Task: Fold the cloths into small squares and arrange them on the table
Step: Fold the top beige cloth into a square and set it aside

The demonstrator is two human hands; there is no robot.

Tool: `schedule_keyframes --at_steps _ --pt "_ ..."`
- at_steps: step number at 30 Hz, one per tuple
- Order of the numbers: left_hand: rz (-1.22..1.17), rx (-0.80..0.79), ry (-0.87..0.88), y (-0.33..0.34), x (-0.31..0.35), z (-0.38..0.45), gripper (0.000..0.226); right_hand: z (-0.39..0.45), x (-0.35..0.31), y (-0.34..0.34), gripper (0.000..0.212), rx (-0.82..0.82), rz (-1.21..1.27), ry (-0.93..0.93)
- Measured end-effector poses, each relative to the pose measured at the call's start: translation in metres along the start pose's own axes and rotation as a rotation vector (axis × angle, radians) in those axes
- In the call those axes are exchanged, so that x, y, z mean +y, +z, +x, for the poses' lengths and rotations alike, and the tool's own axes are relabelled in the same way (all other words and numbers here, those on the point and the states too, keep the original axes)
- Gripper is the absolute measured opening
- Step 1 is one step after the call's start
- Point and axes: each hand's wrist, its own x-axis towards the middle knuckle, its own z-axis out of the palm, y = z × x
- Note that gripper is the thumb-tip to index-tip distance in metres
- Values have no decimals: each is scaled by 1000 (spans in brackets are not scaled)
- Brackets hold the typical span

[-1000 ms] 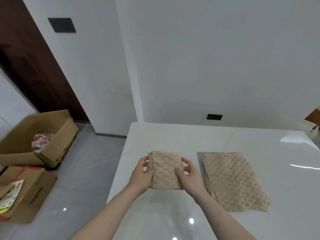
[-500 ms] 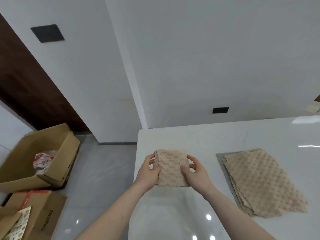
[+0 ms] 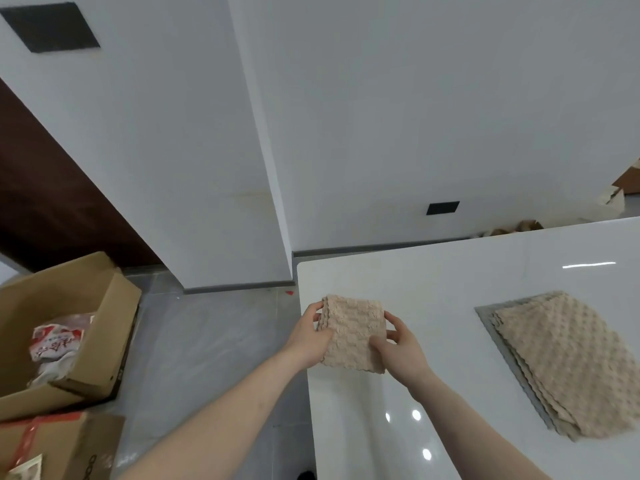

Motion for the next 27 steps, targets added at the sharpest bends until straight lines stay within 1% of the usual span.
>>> schedule_keyframes --at_steps 6,16,22,27 --pt "72 -24 -17 -8 3 34 54 30 -5 16 64 20 -1 26" --pt "195 -46 -9 -10 22 126 56 110 -18 24 69 54 -19 56" --pt "275 -52 17 -15 28 183 65 163 -23 37 76 74 -49 42" --pt "269 -43 24 -15 23 220 71 198 -19 51 80 68 -85 -2"
